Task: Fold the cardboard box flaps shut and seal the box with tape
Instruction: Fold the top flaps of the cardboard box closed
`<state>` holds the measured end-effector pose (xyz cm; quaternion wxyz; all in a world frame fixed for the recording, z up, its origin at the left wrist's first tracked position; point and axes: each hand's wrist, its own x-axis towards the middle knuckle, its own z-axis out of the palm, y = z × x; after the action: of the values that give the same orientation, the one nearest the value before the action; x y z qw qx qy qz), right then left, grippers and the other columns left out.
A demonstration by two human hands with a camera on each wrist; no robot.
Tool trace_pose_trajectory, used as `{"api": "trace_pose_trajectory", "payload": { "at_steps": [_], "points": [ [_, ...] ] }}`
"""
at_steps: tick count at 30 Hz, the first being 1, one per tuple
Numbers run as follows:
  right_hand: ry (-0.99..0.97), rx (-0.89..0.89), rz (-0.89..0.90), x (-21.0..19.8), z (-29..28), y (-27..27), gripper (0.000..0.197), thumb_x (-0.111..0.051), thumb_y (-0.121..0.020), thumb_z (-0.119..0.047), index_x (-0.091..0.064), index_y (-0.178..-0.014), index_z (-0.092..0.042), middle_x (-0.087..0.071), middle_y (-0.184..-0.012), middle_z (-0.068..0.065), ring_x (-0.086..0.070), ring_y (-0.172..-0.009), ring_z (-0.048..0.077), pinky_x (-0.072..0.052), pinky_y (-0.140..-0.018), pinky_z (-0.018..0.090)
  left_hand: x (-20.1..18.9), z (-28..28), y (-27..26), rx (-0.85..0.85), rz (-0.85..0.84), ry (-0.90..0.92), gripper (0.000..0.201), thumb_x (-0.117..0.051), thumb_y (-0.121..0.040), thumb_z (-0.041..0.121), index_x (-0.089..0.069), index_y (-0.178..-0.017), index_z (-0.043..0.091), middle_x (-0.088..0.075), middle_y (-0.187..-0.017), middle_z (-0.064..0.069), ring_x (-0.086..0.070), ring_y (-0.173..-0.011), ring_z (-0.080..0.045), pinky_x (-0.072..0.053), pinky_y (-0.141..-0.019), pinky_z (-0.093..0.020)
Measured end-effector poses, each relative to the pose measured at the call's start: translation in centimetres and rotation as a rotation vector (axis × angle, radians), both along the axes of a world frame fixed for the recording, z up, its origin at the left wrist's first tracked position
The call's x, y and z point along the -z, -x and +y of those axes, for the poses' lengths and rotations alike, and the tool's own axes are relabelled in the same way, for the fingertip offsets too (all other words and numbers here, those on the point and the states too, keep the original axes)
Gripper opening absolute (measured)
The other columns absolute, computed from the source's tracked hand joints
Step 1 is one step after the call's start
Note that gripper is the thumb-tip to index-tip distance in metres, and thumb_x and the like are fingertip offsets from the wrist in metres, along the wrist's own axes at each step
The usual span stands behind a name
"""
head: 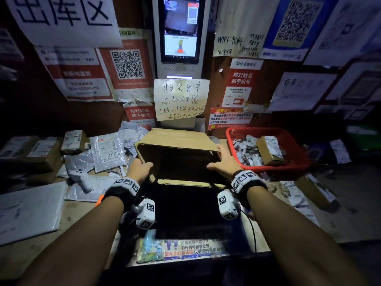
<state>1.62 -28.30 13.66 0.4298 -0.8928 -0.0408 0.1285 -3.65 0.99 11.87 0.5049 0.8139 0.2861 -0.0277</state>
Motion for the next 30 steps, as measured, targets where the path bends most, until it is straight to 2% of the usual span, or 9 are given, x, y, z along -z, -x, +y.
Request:
{"api": "trace_pose_trajectory", "payload": {
  "at_steps": [4,6,9,14,20,23,25,28,30],
  "points": [
    [0.117,0.150,-0.241,-2.3,0.8,0.6,0.061,-0.048,-0.080,0.004,-0.057,-0.135,-0.020,-0.066,-0.108,0.012,-0.060,-0.106,0.033,-0.044,-0.088,0.028,-1.5,-0.1,-0.8,-0.020,-0.060,-0.012,0.024,-0.060,-0.082,0.020,-0.050,-0.094,0.003,-0.060,-0.101,-0.022,-0.059,-0.097,-0.036,-0.049,-0.091,-0.047],
    [0.107,0.216,-0.280,-3.3,0.9,0.3,0.060,-0.047,-0.079,0.005,-0.061,-0.132,-0.019,-0.068,-0.114,0.018,-0.060,-0.110,0.036,-0.046,-0.096,0.032,-2.3,0.1,-1.0,0.001,-0.065,-0.066,0.022,-0.059,-0.080,0.019,-0.050,-0.093,0.004,-0.060,-0.100,-0.021,-0.058,-0.095,-0.035,-0.050,-0.088,-0.046],
    [0.151,0.271,-0.321,-5.4,1.6,-0.3,0.036,-0.051,-0.085,0.003,-0.063,-0.118,-0.003,-0.065,-0.111,0.024,-0.059,-0.106,0.038,-0.046,-0.091,0.034,-3.8,0.0,-1.2,0.024,-0.129,-0.165,0.025,-0.054,-0.070,0.022,-0.055,-0.091,0.010,-0.063,-0.099,-0.017,-0.059,-0.093,-0.035,-0.052,-0.085,-0.044],
    [0.285,0.339,-0.209,-8.1,2.2,-2.3,0.036,-0.058,-0.089,-0.002,-0.043,-0.122,-0.001,-0.055,-0.125,0.025,-0.057,-0.112,0.040,-0.047,-0.085,0.039,-7.2,-0.8,-1.9,0.024,-0.275,-0.331,0.009,-0.048,-0.080,0.011,-0.055,-0.084,0.015,-0.063,-0.093,-0.015,-0.056,-0.092,-0.037,-0.044,-0.077,-0.036],
    [0.356,0.344,-0.130,-9.4,1.8,-4.1,0.033,-0.057,-0.093,-0.005,-0.054,-0.124,0.001,-0.058,-0.128,0.023,-0.059,-0.115,0.037,-0.051,-0.088,0.036,-10.6,-0.3,-4.1,0.316,0.087,-0.529,0.015,-0.051,-0.082,0.002,-0.060,-0.094,0.002,-0.058,-0.085,-0.013,-0.055,-0.085,-0.028,-0.042,-0.071,-0.031],
    [0.263,0.266,-0.116,-9.0,1.7,-4.1,0.017,-0.059,-0.089,-0.012,-0.062,-0.102,-0.002,-0.062,-0.098,0.015,-0.060,-0.095,0.030,-0.046,-0.074,0.030,-10.4,-0.2,-4.9,0.312,0.108,-0.524,0.012,-0.047,-0.079,0.004,-0.058,-0.080,0.004,-0.060,-0.085,-0.015,-0.056,-0.079,-0.028,-0.041,-0.069,-0.031],
    [0.122,0.220,-0.088,-8.5,1.4,-4.4,0.015,-0.060,-0.079,-0.024,-0.061,-0.080,-0.009,-0.059,-0.081,0.007,-0.055,-0.079,0.026,-0.039,-0.062,0.029,-9.5,0.3,-5.5,0.251,0.075,-0.450,0.018,-0.044,-0.082,0.013,-0.058,-0.090,0.004,-0.060,-0.096,-0.015,-0.056,-0.088,-0.031,-0.043,-0.077,-0.034],
    [-0.120,0.205,-0.029,-8.0,0.9,-5.1,0.014,-0.058,-0.069,-0.028,-0.057,-0.070,-0.014,-0.058,-0.086,0.005,-0.051,-0.086,0.023,-0.040,-0.066,0.030,-8.5,0.4,-5.6,0.146,-0.036,-0.283,0.036,-0.042,-0.080,0.032,-0.056,-0.106,0.011,-0.060,-0.107,-0.013,-0.056,-0.103,-0.035,-0.049,-0.092,-0.044],
    [-0.302,0.220,0.004,-7.6,0.5,-5.4,0.023,-0.051,-0.067,-0.020,-0.060,-0.078,-0.002,-0.055,-0.096,0.010,-0.048,-0.090,0.023,-0.043,-0.078,0.033,-7.2,0.7,-5.7,0.143,-0.109,-0.182,0.042,-0.045,-0.077,0.042,-0.057,-0.109,0.017,-0.061,-0.111,-0.010,-0.055,-0.103,-0.032,-0.048,-0.094,-0.046]
  ]
}}
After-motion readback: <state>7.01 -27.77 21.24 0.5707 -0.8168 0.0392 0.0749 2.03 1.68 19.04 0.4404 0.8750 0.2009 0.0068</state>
